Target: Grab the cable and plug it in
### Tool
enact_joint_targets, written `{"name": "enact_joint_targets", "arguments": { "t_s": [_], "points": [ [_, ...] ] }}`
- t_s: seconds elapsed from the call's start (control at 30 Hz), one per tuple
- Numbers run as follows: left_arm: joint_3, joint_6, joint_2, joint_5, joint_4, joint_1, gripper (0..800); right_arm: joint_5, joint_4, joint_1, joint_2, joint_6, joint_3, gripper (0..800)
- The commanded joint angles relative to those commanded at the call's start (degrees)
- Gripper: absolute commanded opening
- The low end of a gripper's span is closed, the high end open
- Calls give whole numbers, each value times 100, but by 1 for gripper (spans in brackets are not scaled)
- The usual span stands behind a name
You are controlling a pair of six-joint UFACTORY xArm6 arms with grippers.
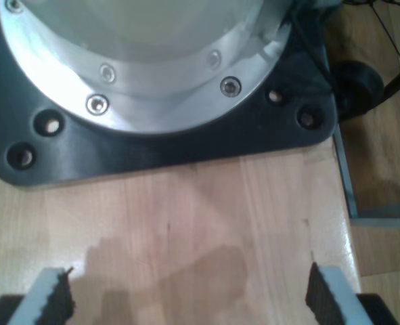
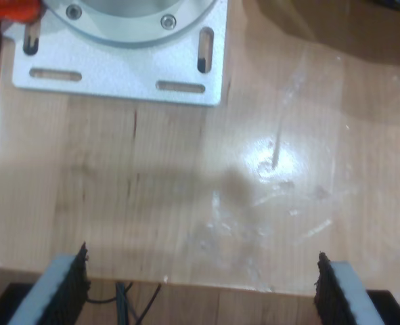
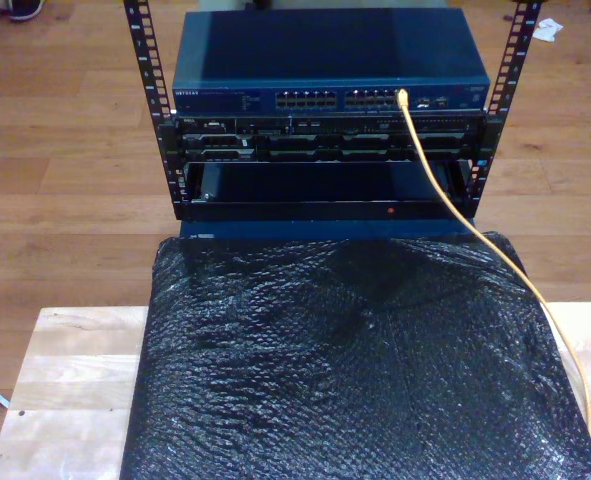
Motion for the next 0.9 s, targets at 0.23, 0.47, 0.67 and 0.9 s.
{"name": "enact_joint_targets", "arguments": {
  "t_s": [0.23, 0.47, 0.67, 0.9],
  "points": [
    [0, 0, 0, 0, 0, 0, 800, -607, 0, -18, -62, 0, 484, 793],
    [0, 0, 0, 0, 0, 0, 800, -1284, 9, -35, -53, 0, 905, 793],
    [0, 0, 0, 0, 0, 9, 800, -1521, 9, -9, -9, -9, 1108, 792],
    [0, 0, 0, 0, 0, 0, 800, -1811, 0, -9, 229, -88, 1187, 793]
  ]
}}
